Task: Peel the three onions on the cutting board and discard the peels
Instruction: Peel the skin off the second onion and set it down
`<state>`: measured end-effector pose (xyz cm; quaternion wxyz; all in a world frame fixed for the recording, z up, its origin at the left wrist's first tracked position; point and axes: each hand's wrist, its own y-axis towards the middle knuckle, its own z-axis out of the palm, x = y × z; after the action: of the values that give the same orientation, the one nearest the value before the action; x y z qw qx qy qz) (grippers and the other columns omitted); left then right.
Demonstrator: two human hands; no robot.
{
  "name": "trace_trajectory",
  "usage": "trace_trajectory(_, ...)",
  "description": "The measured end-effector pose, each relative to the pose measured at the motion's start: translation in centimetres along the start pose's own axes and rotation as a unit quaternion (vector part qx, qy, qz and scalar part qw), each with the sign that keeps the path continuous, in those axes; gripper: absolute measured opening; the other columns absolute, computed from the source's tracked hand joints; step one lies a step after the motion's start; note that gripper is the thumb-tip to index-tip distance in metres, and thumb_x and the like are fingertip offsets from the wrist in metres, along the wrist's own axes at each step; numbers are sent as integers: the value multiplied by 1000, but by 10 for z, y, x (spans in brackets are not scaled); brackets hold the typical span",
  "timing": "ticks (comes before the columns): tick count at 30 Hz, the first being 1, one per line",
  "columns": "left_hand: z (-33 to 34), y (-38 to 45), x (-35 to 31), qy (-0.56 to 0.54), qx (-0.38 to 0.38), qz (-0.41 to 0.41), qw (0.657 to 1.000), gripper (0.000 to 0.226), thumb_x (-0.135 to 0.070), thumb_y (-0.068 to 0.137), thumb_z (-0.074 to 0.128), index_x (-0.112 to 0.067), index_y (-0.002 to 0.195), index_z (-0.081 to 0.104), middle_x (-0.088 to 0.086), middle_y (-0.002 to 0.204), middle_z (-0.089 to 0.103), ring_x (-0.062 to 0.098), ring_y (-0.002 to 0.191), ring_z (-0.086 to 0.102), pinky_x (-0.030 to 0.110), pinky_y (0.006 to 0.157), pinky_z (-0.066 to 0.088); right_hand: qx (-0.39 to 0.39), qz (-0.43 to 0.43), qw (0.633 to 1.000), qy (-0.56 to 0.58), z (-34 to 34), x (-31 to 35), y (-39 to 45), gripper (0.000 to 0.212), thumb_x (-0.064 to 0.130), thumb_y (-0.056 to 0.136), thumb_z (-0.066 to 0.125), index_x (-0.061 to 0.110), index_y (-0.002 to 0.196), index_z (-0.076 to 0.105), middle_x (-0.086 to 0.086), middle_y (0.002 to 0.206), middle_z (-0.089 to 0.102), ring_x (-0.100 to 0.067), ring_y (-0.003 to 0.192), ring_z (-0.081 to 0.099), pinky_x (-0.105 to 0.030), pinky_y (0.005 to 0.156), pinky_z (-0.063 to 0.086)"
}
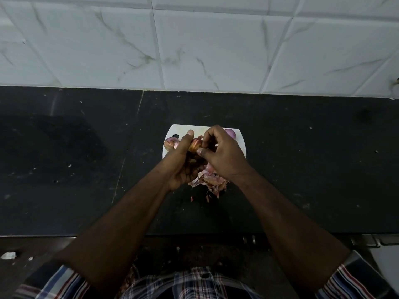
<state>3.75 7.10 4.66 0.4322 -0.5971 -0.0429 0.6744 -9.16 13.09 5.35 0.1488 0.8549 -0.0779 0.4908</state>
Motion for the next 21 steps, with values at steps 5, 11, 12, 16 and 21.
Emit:
trace_trajectory(5,0,1,0,-1,-5,-8,1000,61,-71,93,45,-15,95,69,0,68,67,12,58,63,24,52,45,-35,0,999,24,2,-1,1,29,6,77,77,17,92,54,2,89,60,-13,82,56,-26,73,51)
trace_trajectory(11,3,0,0,-23,-12,-5,1000,57,-65,95,48,-12,97,68,1,65,69,11,53,65,20,45,47,-31,9,999,10,3,0,0,25,7,79,77,16,89,55,8,83,58,-12,80,56,-30,73,52)
trace_trajectory(12,3,0,0,-21,-15,-5,1000,57,-66,95,48,-12,97,68,2,67,69,10,53,65,20,45,47,-31,11,999,9,3,0,0,25,7,79,77,16,88,55,8,82,58,-12,80,56,-30,73,52)
trace_trajectory(16,2,2,2,-16,-27,-2,1000,58,-67,93,50,-13,100,69,3,73,69,11,55,66,21,46,48,-36,18,999,3,4,-1,1,25,8,79,77,18,86,55,8,80,58,-13,79,56,-28,71,51)
trace_trajectory(21,3,4,4,-2,-44,5,999,57,-67,93,50,-13,101,67,1,67,68,10,56,65,21,47,47,-1,25,1000,-15,4,-1,4,32,3,82,72,25,80,48,12,77,54,-5,71,52,-20,67,47)
